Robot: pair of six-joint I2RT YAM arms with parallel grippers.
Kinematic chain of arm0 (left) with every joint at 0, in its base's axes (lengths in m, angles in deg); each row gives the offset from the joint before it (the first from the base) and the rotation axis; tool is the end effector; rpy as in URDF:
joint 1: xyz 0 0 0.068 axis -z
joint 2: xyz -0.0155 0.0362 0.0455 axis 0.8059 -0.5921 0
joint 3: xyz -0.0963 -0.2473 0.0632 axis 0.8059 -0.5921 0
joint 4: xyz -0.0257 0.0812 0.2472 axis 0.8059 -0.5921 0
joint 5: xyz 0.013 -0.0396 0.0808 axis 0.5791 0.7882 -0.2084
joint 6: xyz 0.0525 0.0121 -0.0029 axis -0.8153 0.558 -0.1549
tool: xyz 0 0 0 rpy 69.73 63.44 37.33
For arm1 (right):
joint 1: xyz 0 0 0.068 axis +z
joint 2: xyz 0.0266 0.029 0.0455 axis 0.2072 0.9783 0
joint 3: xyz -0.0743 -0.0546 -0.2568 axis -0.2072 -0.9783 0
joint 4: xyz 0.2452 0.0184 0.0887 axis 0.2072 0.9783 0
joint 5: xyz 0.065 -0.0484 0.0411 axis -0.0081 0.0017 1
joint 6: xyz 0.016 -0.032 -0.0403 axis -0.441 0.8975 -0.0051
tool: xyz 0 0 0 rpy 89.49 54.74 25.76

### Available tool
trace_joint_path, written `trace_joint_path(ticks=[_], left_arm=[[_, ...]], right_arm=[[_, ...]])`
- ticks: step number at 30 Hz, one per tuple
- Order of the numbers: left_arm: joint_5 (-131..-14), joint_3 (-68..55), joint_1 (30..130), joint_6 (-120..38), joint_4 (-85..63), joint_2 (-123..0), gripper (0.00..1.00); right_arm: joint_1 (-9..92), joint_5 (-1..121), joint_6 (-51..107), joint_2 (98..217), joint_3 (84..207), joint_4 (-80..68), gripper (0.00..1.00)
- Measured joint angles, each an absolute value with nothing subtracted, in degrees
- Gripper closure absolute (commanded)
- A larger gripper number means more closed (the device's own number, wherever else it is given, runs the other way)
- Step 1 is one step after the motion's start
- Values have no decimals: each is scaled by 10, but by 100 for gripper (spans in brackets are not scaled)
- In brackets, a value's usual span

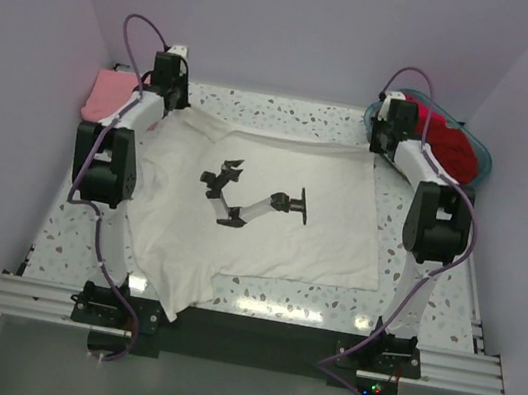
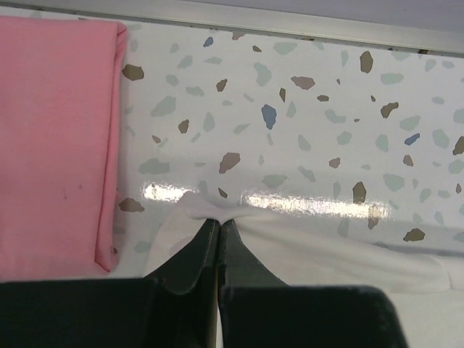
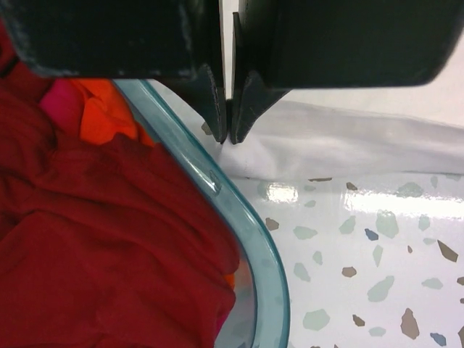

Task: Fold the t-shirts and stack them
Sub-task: Fold the tshirt

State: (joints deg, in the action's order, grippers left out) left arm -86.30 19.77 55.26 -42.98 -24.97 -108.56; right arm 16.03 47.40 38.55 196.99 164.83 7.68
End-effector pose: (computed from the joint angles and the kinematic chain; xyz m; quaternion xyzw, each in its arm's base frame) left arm 0.4983 -0.0102 0.2274 -0.0847 0.8854 -0.0029 0.4570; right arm 0.4844 0.0317 0.2212 -0.0443 0.9023 -0.0337 0.4274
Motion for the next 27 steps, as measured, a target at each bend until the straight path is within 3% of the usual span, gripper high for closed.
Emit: trace_joint_path(ticks=[11,21,27], left_arm=[[-857,181,553,-393,-345,-1067,100],[-858,147,552,-320,-465,-944,100],[-855,58,551,-297,-477,-874,100]], right_arm=[[160,499,384,1971,1662,140,100],[160,497,382,1905,1641,191,100],[160,491,370,1880,1600,197,100]])
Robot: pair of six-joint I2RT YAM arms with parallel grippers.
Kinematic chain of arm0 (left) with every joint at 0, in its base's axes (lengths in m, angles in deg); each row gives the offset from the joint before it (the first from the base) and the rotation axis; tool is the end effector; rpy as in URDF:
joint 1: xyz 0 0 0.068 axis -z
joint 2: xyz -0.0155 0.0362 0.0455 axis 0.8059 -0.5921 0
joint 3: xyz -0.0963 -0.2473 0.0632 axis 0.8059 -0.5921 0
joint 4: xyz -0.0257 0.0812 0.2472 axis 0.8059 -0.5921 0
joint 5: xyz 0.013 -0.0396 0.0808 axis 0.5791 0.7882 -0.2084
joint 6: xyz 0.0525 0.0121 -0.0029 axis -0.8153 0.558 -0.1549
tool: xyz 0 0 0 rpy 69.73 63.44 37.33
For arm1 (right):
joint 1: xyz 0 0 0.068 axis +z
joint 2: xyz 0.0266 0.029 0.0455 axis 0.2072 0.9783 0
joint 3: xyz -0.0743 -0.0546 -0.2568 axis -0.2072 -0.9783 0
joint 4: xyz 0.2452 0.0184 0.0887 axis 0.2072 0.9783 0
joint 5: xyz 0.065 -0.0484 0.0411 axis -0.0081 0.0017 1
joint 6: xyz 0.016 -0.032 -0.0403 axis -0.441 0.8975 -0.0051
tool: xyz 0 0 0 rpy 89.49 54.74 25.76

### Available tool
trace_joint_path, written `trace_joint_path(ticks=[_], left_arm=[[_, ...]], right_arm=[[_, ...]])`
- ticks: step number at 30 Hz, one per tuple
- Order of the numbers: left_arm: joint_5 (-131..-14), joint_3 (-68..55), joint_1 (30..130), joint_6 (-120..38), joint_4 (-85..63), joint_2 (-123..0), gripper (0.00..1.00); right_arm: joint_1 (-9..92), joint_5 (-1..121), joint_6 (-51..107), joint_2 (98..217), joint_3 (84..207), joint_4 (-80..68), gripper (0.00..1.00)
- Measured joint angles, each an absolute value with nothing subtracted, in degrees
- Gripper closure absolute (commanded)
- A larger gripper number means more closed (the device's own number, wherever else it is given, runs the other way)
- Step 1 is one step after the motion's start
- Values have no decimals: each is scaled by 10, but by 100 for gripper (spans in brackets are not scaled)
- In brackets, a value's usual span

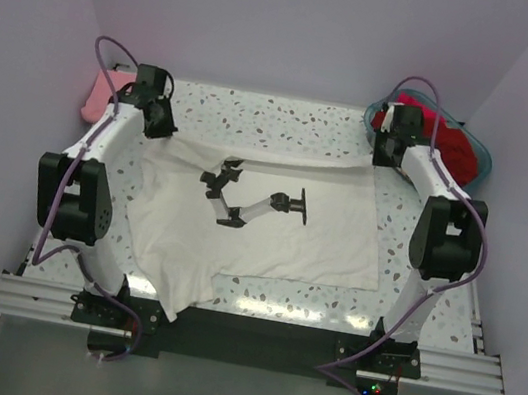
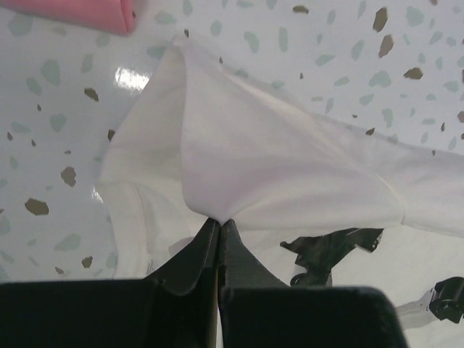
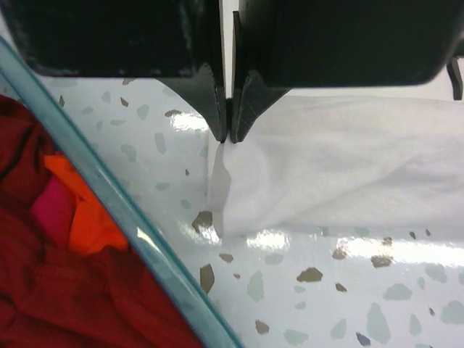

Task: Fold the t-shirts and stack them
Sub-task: Fold the tshirt

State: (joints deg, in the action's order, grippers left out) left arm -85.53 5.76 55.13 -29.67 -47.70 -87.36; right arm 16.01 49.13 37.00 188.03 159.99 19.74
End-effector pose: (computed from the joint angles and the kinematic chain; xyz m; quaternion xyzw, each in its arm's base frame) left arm 0.3915 -0.0069 0.2734 -0.1898 0.9236 -0.0327 0.3314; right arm 0.4400 0.0294 0.2461 -0.0414 0.9303 -0.0161 0.3642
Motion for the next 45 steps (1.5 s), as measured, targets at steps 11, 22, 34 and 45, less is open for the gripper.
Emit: trace_joint_path(ticks=[11,22,34,45], left_arm=[[-830,-28,549,-281,-478,-868,100],[-833,-57,549,-280,-472,-868,100],[-839,-42,549,-279,-485,-868,100],[-838,-47,549,-277,-489,-867,100]], right_arm=[[160,478,359,1924,1571,204,100],[160,464,345,1957,1571,216,100],[160,436,321,1957,1589,262,100],[160,434,299,1958,1590,294,100]])
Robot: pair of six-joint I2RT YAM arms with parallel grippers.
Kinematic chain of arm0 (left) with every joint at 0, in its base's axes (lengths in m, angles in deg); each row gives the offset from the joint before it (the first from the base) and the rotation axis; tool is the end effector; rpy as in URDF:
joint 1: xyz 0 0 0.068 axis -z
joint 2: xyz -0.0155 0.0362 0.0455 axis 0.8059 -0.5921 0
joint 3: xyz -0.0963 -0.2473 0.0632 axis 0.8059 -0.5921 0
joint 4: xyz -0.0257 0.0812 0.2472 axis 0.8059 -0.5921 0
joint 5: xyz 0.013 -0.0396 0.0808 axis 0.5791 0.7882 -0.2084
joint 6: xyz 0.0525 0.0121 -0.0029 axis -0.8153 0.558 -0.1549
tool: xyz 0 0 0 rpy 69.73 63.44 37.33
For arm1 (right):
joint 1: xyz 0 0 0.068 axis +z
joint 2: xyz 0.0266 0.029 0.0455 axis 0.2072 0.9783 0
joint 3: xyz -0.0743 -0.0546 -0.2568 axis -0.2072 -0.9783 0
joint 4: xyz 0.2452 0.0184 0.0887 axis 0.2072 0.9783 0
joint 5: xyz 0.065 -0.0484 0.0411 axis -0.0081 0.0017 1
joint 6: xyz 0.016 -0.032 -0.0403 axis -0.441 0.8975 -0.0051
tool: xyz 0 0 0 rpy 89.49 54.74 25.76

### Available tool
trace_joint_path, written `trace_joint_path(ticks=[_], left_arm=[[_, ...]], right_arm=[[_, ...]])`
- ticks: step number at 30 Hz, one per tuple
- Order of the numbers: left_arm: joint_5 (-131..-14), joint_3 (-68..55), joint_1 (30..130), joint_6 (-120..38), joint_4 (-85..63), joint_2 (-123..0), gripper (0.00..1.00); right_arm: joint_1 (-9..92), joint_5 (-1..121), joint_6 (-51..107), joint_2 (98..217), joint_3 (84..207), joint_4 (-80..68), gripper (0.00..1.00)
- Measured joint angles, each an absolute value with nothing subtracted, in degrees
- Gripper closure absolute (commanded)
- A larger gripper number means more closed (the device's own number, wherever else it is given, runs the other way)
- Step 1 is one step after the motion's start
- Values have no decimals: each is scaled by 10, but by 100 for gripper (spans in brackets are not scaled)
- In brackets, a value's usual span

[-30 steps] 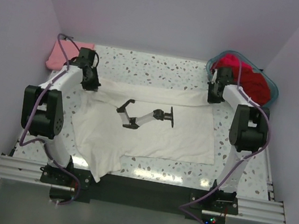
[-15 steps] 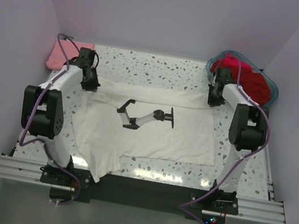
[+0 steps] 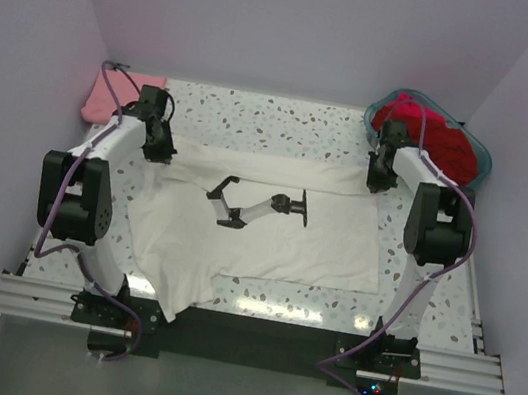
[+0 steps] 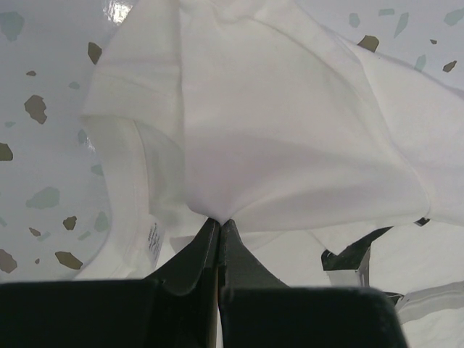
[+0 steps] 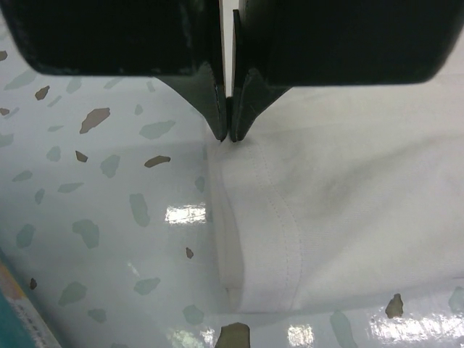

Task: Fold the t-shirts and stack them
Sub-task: Fold the tshirt

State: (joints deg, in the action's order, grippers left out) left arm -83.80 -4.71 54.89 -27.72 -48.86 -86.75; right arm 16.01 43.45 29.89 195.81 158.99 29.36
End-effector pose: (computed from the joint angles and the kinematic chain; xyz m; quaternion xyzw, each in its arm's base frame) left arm 0.3652 -0.0058 0.2194 -0.2060 0.9486 -0.0301 0.2383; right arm 0.4354 0.0256 0.1739 0.0235 0.9748 -0.0549 0.2148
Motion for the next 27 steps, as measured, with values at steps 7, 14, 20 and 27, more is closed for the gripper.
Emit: trace_joint_path(ticks=[7,14,20,27], left_arm=[[-836,-63,549,-277,-489,-866,100],[-828,-63,549,-269,-488,-864,100],[-821,-55,549,-267,-488,-860,100],[-822,5,549,-268,-480,-894,100]], right_arm=[[160,424,278,1963,1595,317,93],[160,419,258,1963,1600,335,54],[179,406,257,1946,1614,348,50],[302,443,320,1884,1635,305,50]])
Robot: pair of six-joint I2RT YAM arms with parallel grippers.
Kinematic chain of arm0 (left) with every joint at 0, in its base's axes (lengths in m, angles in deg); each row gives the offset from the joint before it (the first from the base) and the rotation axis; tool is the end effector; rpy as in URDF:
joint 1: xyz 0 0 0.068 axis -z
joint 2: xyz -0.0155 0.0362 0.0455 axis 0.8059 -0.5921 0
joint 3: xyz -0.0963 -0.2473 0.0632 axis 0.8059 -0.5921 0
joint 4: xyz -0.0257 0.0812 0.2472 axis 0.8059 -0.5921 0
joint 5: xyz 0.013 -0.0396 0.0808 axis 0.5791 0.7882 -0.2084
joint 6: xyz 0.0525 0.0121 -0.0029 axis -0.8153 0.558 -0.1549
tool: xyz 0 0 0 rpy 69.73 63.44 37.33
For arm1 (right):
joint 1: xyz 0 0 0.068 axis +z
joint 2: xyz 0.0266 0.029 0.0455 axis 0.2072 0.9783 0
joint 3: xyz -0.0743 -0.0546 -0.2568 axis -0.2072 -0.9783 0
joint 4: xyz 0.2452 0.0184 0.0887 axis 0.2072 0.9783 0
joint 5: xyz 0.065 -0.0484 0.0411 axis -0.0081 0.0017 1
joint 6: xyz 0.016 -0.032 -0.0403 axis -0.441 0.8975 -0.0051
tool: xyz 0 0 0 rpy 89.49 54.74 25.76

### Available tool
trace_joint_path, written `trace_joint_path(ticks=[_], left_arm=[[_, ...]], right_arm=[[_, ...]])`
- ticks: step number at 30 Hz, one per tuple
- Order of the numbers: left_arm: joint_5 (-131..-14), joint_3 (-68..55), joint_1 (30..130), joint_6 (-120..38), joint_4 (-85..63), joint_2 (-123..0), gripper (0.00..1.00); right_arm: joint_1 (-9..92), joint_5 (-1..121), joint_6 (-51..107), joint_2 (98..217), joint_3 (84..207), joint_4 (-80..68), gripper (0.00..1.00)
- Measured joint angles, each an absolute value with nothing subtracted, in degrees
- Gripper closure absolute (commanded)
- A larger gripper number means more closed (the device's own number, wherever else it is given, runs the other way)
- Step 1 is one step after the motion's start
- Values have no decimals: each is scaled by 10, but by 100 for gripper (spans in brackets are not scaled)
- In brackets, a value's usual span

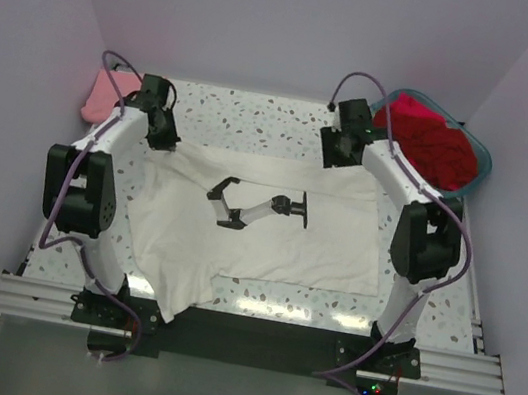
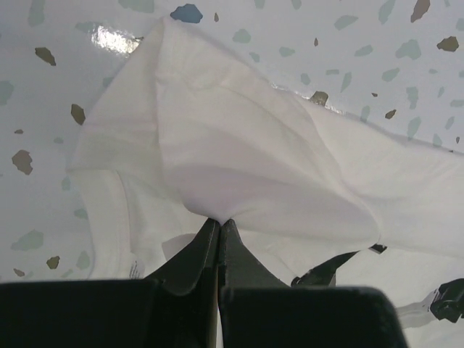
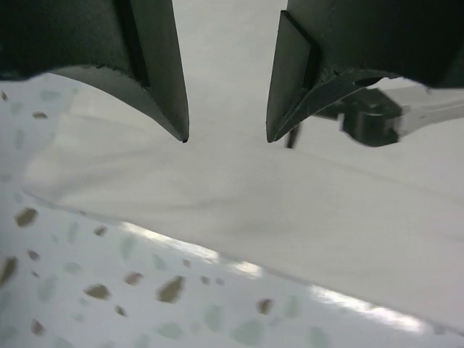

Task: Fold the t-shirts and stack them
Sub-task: Fold the tshirt

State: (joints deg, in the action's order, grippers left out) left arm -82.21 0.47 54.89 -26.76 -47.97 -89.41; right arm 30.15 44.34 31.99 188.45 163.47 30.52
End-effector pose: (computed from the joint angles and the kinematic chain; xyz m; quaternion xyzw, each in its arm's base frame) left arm 0.3851 -0.0072 0.2309 -0.2094 0.9404 -0.0520 0.2629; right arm 0.4124 0.1306 0.2497 -0.1071 0.9459 -0.0067 0.3062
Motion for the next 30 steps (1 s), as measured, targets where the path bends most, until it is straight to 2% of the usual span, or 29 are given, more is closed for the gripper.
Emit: trace_joint_path(ticks=[6,12,23,30], left_arm=[[-826,45,550,-272,-472,-957,100],[-829,52,550,-274,-468,-983,100],[-830,52,556,-274,-463,-989,100],[-830,52,556,-274,-456,-989,100]], right_arm=[[433,550,389,1885,1640,229,52],[523,618,419,1957,1695,161,55],[574,685,408,2097,1774,100,59],[576,705,393,2143,1811,95,62]])
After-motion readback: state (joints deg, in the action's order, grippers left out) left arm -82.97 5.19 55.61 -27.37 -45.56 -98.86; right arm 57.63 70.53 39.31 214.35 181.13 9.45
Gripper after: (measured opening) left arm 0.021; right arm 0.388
